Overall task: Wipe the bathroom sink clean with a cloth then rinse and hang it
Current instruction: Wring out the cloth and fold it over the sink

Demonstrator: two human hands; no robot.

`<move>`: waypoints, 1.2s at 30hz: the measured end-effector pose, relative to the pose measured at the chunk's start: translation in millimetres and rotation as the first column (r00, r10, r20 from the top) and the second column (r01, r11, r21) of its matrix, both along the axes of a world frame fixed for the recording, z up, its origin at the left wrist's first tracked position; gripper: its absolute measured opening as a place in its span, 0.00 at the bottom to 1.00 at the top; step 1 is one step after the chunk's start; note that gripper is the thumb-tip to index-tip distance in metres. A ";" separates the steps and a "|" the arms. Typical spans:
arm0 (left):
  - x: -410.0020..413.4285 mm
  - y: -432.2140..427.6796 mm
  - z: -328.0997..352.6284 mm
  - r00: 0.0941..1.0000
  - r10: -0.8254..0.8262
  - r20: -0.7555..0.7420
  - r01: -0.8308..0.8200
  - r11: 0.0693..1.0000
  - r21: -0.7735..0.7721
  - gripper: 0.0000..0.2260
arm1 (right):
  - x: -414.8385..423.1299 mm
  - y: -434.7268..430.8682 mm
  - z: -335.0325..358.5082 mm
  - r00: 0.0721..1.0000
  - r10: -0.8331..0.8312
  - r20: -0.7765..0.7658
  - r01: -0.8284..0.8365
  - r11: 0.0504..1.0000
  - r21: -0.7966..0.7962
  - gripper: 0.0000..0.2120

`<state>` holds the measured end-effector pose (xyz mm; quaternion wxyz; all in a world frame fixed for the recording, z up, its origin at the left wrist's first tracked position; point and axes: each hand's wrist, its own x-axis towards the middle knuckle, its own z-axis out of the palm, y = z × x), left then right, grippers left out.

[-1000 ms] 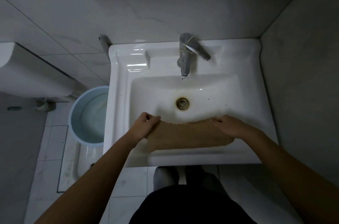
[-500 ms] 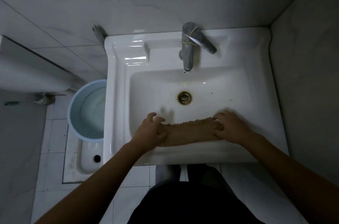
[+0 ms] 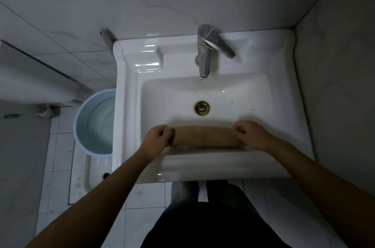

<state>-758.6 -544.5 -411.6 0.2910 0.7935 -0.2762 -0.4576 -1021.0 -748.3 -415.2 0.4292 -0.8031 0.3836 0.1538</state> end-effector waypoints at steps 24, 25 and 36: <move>-3.1 -62.1 -21.2 0.907 0.380 -0.182 -0.380 0.924 0.038 0.07 | 40.6 -38.3 -53.5 0.918 -0.387 -0.086 0.372 0.916 -0.152 0.14; -8.0 -64.4 -19.7 0.923 0.348 -0.165 -0.350 0.937 0.015 0.08 | 46.8 -33.2 -45.6 0.907 -0.417 -0.055 0.406 0.902 -0.144 0.15; -40.4 -66.4 -4.6 0.937 0.303 -0.174 -0.318 0.946 -0.061 0.09 | 107.3 15.3 15.2 0.759 -0.651 0.004 0.533 0.625 0.571 0.09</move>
